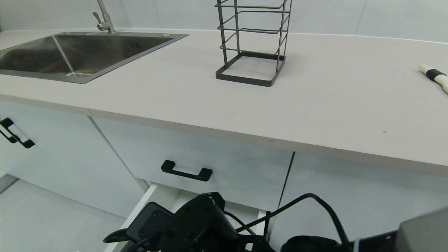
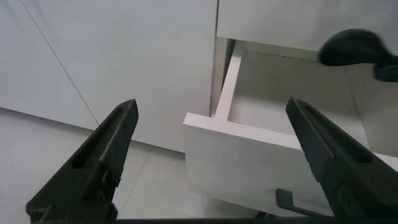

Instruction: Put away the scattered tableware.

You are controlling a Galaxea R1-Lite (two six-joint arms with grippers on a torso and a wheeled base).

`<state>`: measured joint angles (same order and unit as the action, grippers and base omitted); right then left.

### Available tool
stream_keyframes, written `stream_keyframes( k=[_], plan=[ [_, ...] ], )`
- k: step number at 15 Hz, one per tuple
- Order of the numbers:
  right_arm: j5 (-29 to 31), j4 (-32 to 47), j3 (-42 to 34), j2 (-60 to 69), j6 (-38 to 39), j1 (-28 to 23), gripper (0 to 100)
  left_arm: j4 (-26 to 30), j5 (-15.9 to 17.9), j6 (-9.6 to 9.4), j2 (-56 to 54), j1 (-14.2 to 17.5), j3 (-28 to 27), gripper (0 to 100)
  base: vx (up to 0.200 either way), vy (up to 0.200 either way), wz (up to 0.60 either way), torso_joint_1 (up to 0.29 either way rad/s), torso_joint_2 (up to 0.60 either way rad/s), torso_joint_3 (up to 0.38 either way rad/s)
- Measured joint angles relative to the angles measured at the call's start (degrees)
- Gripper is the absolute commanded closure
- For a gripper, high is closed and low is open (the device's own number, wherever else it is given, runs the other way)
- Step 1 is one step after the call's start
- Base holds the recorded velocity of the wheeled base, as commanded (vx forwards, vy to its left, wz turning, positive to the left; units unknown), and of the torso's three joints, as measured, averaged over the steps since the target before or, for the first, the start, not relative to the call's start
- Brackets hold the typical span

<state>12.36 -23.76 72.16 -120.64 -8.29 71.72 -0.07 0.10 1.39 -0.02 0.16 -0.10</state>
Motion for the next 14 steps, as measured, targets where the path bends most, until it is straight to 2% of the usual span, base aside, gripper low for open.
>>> stream_keyframes(
  k=[6, 14],
  plan=[
    [4.28, 4.58, 8.61, -8.41, 0.24, -2.6, 100, 0.0, 0.0, 0.0, 0.0, -0.02, 0.0, 0, 0.0, 0.0, 0.0, 0.0, 0.0, 0.0],
    [5.05, 4.66, 9.13, -13.02, 0.0, -6.69, 100, 0.0, -0.02, 0.0, 0.0, 0.0, 0.0, 0, 0.0, 0.0, 0.0, 0.0, 0.0, 0.0]
  ],
)
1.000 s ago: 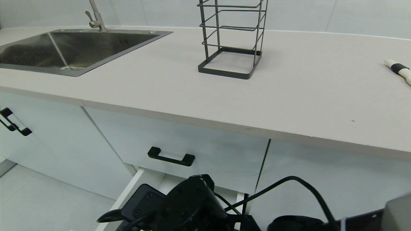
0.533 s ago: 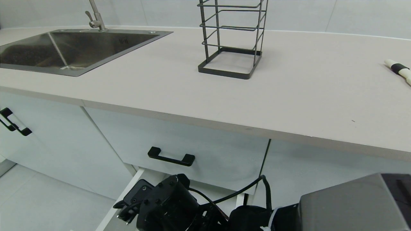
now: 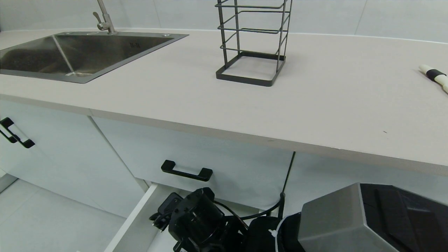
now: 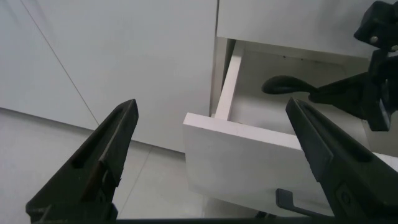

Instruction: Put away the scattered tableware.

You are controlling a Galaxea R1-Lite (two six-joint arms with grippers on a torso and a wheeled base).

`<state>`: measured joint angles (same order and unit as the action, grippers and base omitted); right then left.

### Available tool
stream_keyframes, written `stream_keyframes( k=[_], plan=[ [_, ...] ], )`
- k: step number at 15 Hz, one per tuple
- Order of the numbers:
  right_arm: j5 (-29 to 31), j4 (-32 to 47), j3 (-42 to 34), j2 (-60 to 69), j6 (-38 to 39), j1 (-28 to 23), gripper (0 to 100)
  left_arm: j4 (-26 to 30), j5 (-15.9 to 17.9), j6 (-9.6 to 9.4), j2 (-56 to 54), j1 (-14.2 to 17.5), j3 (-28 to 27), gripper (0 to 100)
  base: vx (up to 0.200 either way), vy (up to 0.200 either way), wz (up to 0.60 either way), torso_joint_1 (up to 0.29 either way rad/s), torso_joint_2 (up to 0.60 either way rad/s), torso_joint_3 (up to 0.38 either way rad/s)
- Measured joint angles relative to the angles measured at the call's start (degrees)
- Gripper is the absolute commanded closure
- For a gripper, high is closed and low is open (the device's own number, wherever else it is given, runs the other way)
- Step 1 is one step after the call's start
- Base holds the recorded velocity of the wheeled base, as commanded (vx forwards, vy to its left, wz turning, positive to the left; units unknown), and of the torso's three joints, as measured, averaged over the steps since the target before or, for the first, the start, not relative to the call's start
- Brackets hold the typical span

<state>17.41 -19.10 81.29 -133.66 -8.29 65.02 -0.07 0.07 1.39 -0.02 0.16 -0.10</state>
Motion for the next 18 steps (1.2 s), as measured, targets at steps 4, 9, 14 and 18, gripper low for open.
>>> stream_keyframes(
  k=[4, 9, 14, 18],
  plan=[
    [-0.52, -0.09, -0.2, -1.18, -0.07, -1.46, 100, 0.0, 0.02, 0.0, 0.0, -0.02, 0.0, 0, 0.0, 0.0, 0.0, 0.0, 0.0, 0.0],
    [-0.74, -0.13, -0.26, -2.86, -0.18, -2.44, 100, 0.0, 0.02, 0.0, 0.0, 0.02, 0.0, 0, 0.0, 0.0, 0.0, 0.0, 0.0, 0.0],
    [-0.79, -0.4, 0.55, -5.25, -0.29, -2.84, 100, 0.0, 0.02, 0.0, 0.0, -0.02, 0.0, 0, 0.0, 0.0, 0.0, 0.0, 0.0, 0.0],
    [-0.83, -0.38, 1.76, -6.91, -0.57, -2.95, 100, 0.0, 0.02, 0.0, 0.0, 0.02, 0.0, 0, 0.0, 0.0, 0.0, 0.0, 0.0, 0.0]
  ],
)
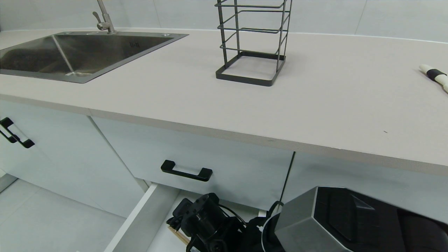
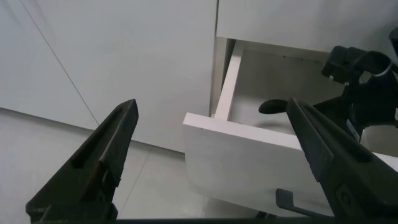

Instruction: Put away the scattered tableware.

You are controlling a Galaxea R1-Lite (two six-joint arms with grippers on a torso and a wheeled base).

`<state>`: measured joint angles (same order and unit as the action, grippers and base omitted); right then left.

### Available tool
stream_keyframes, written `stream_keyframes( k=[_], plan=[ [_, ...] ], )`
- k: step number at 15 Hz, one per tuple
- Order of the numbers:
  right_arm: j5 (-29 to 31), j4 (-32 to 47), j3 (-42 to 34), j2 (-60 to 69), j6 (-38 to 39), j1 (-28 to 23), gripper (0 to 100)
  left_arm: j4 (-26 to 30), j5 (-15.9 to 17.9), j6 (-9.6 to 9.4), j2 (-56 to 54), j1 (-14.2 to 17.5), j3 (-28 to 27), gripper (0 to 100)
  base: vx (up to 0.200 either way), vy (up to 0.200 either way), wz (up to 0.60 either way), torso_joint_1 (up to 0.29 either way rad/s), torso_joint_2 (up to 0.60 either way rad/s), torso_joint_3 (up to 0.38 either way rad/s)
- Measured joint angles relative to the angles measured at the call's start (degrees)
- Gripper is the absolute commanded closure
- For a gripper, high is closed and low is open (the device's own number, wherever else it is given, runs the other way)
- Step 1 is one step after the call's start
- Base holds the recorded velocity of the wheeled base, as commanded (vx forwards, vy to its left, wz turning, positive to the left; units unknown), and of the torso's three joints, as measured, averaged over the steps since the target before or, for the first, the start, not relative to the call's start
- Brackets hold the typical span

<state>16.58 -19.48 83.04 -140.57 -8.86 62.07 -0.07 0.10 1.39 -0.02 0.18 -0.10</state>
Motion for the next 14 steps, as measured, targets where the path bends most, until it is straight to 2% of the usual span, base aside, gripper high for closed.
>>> stream_keyframes(
  k=[14],
  plan=[
    [-1.65, 0.41, 5.77, -7.28, 0.35, 0.13, 100, 0.0, 0.0, 0.0, 0.0, -0.02, 0.0, 0, 0.0, 0.0, 0.0, 0.0, 0.0, 0.0]
  ],
)
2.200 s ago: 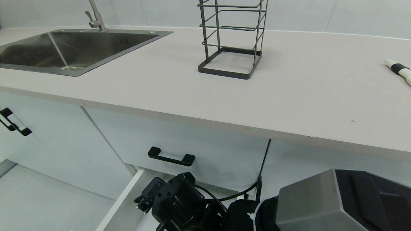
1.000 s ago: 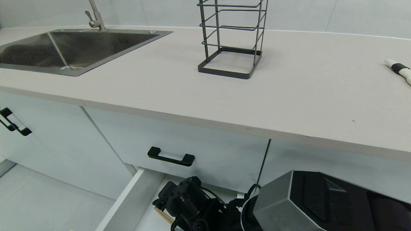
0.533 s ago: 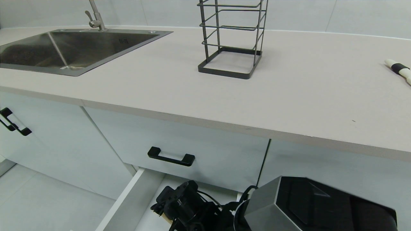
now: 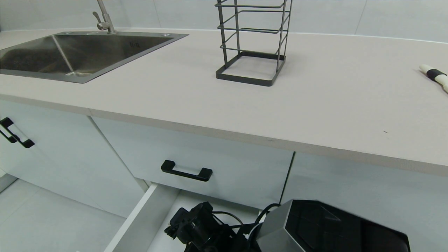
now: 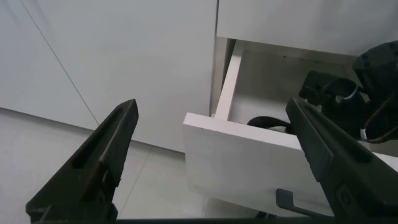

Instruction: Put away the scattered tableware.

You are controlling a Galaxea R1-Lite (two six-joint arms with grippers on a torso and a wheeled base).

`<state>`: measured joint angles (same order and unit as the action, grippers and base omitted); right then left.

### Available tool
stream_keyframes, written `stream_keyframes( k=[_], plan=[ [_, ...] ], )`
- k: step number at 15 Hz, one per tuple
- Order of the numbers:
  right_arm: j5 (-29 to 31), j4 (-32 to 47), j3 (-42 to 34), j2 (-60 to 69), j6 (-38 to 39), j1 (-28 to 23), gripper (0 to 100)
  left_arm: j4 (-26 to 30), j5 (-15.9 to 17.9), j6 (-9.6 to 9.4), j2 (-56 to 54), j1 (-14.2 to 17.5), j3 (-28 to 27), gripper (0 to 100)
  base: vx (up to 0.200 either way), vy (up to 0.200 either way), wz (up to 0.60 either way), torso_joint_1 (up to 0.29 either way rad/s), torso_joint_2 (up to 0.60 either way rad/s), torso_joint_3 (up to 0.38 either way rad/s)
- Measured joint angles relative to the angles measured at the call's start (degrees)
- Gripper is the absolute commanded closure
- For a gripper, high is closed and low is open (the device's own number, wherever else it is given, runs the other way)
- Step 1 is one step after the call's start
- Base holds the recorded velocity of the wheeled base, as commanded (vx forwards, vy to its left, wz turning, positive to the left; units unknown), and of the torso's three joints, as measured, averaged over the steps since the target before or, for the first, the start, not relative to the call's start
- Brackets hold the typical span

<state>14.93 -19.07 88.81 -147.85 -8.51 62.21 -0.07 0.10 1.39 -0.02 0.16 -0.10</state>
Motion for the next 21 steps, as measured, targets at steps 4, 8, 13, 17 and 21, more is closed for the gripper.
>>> stream_keyframes(
  k=[4, 8, 13, 17, 21],
  plan=[
    [-0.1, 0.02, 1.07, -1.41, 0.02, 0.0, 100, 0.0, 0.0, 0.0, 0.0, 0.0, 0.0, 0, 0.0, 0.0, 0.0, 0.0, 0.0, 0.0],
    [-0.33, 0.05, 1.43, -2.12, 0.17, 0.0, 100, 0.0, 0.0, 0.0, 0.0, 0.0, 0.0, 0, 0.0, 0.0, 0.0, 0.0, 0.0, 0.0],
    [-2.82, 0.02, 1.38, -2.15, 0.02, -0.02, 0, 0.0, 0.0, 0.0, 0.02, -0.02, 0.0, 0, 0.0, 0.0, 0.0, 0.0, 0.0, 0.0],
    [-2.71, 2.05, 0.77, 1.71, -0.07, 0.3, 0, 0.0, 0.0, 0.0, 0.0, -0.02, 0.0, 0, 0.0, 0.0, 0.0, 0.0, 0.0, 0.0],
    [-2.56, 2.18, -2.68, 9.86, 0.22, 3.74, 0, 0.0, 0.0, 0.0, 0.02, 0.0, 0.0, 0, 0.0, 0.0, 0.0, 0.0, 0.0, 0.0]
  ],
)
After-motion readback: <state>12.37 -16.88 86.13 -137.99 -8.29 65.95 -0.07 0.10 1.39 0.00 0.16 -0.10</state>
